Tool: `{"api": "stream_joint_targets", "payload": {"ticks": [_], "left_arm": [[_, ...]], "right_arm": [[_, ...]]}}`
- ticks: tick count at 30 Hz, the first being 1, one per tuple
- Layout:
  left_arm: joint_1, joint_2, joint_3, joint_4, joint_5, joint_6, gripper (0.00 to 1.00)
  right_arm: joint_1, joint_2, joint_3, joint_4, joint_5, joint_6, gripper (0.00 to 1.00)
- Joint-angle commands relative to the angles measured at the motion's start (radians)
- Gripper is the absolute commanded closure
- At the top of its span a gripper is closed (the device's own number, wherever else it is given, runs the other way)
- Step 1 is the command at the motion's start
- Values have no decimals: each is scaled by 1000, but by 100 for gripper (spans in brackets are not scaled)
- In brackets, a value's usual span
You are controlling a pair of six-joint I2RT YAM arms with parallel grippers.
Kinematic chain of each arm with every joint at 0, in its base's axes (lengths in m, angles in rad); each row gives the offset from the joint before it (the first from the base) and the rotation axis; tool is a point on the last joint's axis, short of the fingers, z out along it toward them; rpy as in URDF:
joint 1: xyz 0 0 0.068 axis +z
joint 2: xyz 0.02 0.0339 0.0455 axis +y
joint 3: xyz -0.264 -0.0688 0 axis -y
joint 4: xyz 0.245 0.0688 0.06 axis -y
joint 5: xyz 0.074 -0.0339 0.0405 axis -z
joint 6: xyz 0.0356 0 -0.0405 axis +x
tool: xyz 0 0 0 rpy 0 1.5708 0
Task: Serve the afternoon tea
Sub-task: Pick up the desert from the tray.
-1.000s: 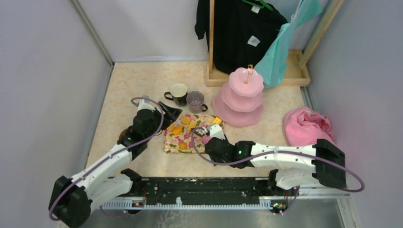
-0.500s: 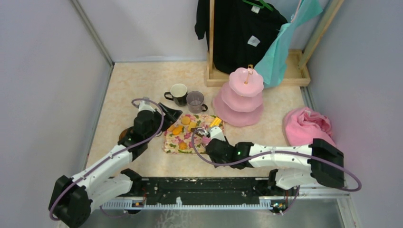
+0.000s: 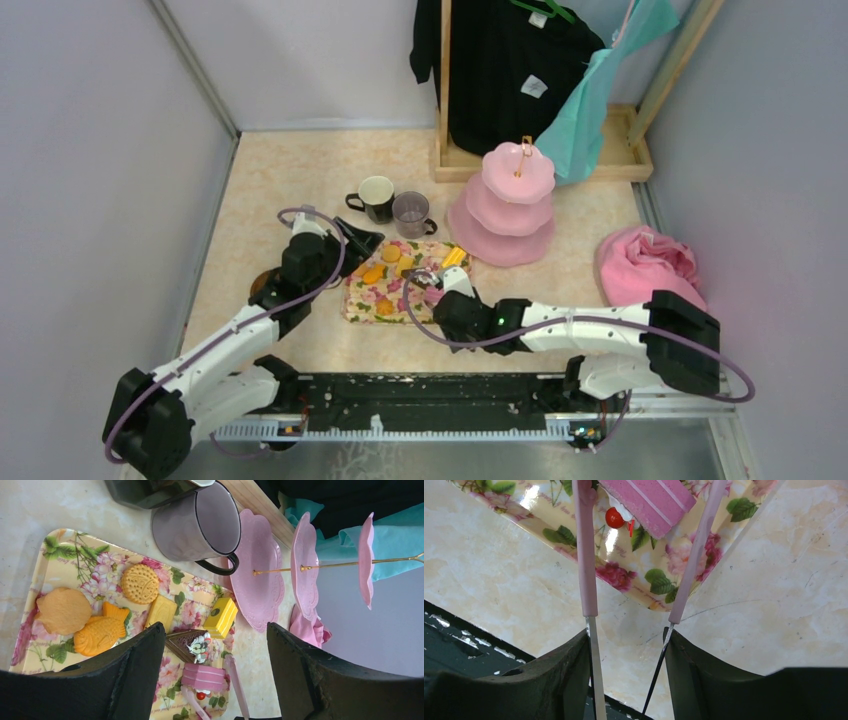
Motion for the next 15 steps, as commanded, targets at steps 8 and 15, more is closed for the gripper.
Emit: {"api": "stream_joint_targets", "payload": {"ticks": [8,15], "left_arm": [[5,-15,-20,28,8,-4,20],[5,-12,-21,31,11,-6,21]], "right_arm": [[-9,-3,-4,42,-22,5,59],[-8,-47,-14,27,-28,21,69]]}}
